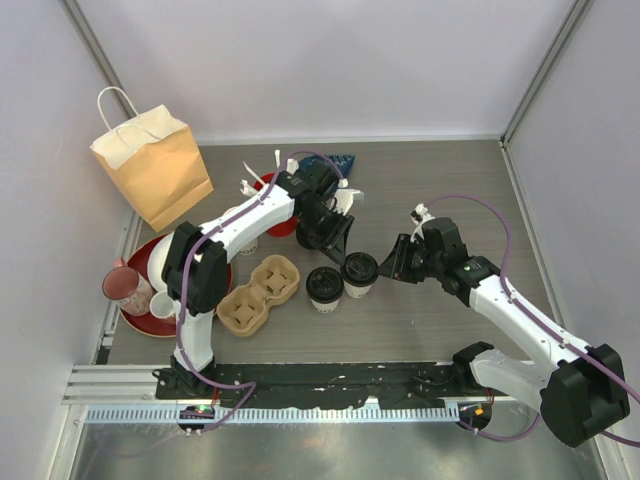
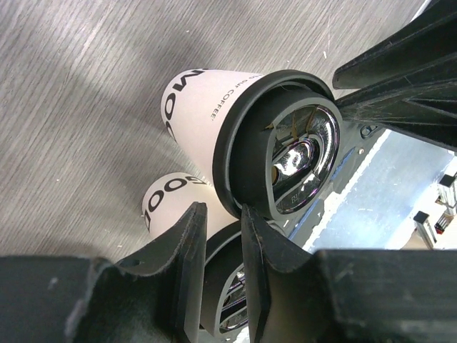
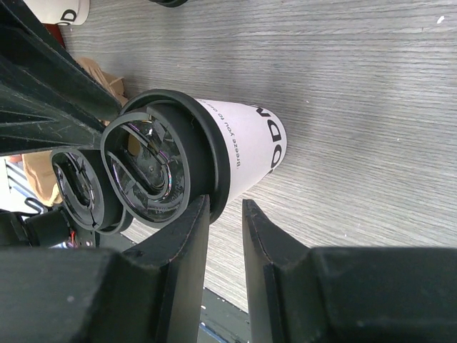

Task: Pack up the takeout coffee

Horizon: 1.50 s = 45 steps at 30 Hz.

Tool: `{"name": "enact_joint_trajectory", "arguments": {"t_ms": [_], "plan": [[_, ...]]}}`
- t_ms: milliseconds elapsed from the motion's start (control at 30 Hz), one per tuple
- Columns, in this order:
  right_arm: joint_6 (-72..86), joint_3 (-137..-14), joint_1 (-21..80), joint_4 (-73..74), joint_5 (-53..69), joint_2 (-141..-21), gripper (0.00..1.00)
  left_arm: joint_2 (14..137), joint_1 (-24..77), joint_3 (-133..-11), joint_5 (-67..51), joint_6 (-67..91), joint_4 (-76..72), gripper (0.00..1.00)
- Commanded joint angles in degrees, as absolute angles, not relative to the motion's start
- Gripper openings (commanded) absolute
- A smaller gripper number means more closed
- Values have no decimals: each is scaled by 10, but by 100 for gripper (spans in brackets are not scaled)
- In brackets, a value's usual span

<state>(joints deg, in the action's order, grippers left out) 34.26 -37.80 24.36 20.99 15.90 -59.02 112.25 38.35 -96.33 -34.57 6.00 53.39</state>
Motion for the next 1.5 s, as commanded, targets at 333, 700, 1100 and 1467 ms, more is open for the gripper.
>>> {"name": "enact_joint_trajectory", "arguments": {"t_ms": [333,700,1100,1467], "plan": [[355,-352,243,180,167,-579,29,1136,398,-930,-367,57,507,19],[388,-286,243,156,161,-569,15,1159,398,-893,-352,45,488,1],[411,-248,243,172,130,-534,9,1182,411,-847,-335,47,441,0],[406,-250,240,172,130,-541,9,1165,410,-880,-340,39,443,0]]}}
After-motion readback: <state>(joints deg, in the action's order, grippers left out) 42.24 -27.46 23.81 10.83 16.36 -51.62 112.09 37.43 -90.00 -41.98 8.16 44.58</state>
